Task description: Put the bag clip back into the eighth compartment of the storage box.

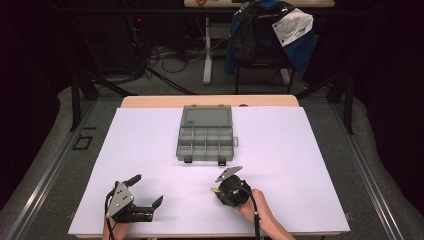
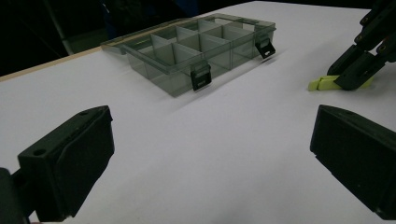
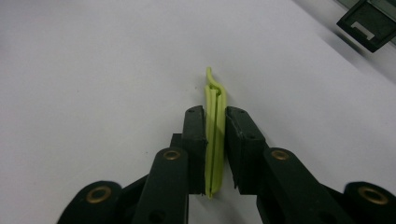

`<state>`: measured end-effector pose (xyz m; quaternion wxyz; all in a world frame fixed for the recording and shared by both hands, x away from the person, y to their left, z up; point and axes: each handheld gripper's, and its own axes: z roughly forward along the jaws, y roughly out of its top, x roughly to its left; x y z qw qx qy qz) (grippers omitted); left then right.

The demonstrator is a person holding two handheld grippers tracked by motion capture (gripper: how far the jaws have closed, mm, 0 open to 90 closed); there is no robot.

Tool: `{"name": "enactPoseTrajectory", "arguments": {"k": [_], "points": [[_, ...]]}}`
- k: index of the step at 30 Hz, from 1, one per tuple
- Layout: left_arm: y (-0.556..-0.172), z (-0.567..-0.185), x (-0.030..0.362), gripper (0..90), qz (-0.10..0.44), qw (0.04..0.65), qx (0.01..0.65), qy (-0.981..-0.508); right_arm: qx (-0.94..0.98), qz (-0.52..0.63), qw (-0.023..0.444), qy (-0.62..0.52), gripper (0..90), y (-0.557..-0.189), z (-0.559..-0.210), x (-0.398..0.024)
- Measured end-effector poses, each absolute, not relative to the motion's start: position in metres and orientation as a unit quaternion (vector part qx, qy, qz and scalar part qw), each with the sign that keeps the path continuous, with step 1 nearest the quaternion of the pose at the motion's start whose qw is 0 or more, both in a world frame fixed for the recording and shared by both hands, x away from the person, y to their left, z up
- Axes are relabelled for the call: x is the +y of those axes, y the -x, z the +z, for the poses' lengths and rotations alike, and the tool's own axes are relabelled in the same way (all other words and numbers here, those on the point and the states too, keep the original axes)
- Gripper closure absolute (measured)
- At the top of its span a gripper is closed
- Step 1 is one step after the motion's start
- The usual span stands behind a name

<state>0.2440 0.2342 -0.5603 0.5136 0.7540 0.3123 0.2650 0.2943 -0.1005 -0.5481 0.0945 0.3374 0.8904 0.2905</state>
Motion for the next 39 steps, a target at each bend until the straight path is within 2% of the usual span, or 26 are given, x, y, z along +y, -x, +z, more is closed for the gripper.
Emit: {"name": "enactPoseTrajectory", "arguments": {"k": [12,20,39], "points": [[-0.245,-0.561,0.233,0.0,0.262,0.513,0.309,-0.757,0.892,0.296,0.105,-0.324,80.8,-0.292,-0.548,-0.102],[-0.246,-0.562,0.23,0.0,0.256,0.506,0.314,-0.761,0.882,0.327,0.131,-0.312,80.8,-0.287,-0.536,-0.109],[-0.247,-0.561,0.232,0.0,0.257,0.505,0.314,-0.762,0.869,0.373,0.14,-0.291,80.7,-0.286,-0.53,-0.123]]}}
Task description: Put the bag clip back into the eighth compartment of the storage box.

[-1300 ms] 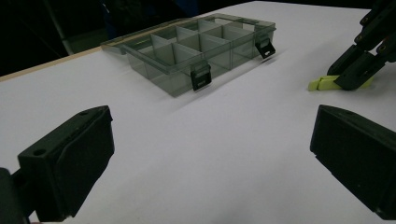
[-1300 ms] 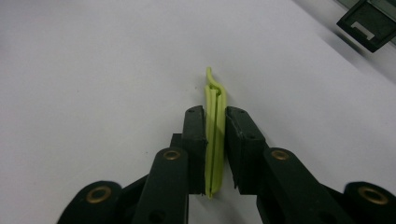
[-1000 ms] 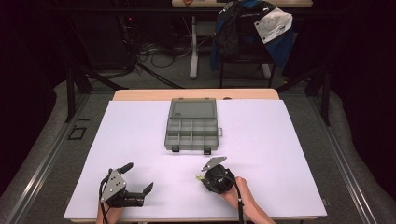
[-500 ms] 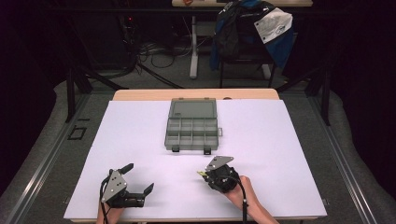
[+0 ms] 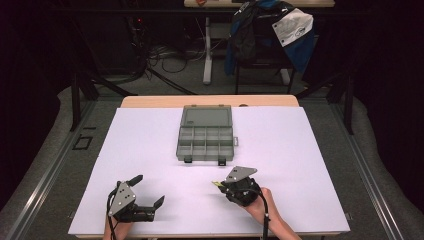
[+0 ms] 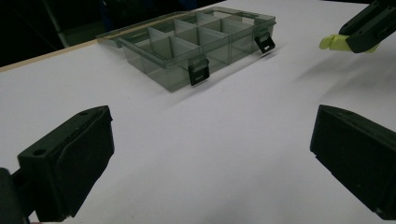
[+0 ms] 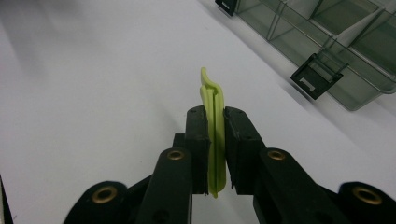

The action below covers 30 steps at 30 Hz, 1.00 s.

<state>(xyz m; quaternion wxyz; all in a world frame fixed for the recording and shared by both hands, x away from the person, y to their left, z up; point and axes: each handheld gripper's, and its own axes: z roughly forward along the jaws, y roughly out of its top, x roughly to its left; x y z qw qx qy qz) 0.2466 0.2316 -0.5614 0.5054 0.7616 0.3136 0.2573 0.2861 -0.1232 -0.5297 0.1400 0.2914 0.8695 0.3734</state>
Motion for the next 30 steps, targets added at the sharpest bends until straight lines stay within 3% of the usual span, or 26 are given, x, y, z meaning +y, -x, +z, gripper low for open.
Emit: {"name": "enactPoseTrajectory", "arguments": {"k": [30], "points": [[-0.245,-0.56,0.232,0.0,0.256,0.511,0.31,-0.76,0.858,0.377,0.178,-0.299,80.7,-0.297,-0.52,-0.143]]}}
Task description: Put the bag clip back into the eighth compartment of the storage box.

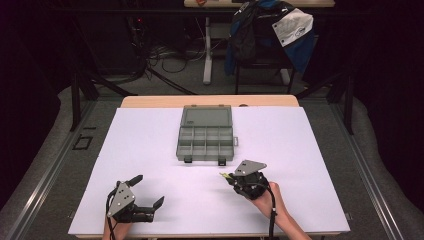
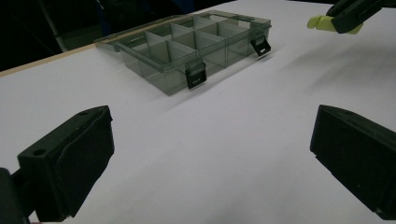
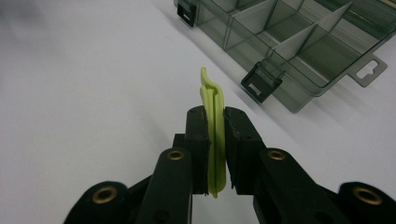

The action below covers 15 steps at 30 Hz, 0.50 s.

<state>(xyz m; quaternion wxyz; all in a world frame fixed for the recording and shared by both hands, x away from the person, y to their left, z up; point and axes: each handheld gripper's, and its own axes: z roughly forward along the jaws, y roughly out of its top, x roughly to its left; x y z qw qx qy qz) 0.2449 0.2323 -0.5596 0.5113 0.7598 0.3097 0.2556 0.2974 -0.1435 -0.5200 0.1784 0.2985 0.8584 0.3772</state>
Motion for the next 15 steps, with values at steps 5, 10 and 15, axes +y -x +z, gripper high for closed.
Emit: {"name": "enactPoseTrajectory", "arguments": {"k": [5,10,15], "points": [[-0.2456,-0.5602,0.2329,0.0,0.255,0.509,0.309,-0.762,0.854,0.38,0.186,-0.301,80.7,-0.2995,-0.5182,-0.1469],[-0.2454,-0.5602,0.2323,0.0,0.255,0.51,0.308,-0.762,0.85,0.386,0.192,-0.303,80.7,-0.3003,-0.5162,-0.1492],[-0.2452,-0.5609,0.231,0.0,0.257,0.505,0.308,-0.764,0.85,0.388,0.192,-0.3,80.7,-0.3036,-0.5127,-0.1485]]}}
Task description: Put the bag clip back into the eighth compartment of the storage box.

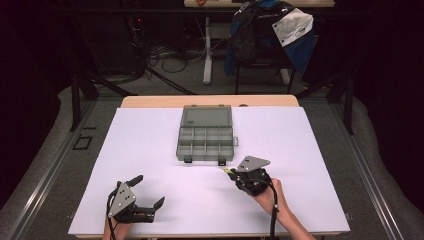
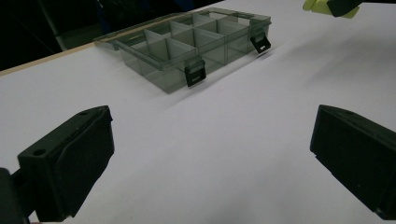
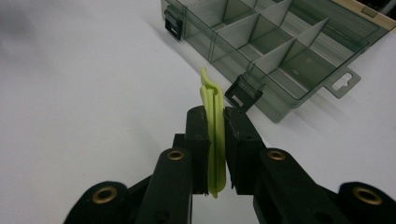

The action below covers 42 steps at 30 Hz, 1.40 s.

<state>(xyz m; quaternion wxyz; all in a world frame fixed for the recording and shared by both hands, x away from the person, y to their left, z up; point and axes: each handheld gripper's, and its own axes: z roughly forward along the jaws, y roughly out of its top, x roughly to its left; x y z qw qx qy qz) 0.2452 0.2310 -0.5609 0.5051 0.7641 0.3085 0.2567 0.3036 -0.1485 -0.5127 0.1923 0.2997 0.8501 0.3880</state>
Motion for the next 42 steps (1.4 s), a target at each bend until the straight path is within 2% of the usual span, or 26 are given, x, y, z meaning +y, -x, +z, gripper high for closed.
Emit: {"name": "enactPoseTrajectory", "arguments": {"k": [42], "points": [[-0.246,-0.561,0.232,0.0,0.256,0.505,0.311,-0.763,0.842,0.393,0.205,-0.307,80.7,-0.329,-0.503,-0.148]]}}
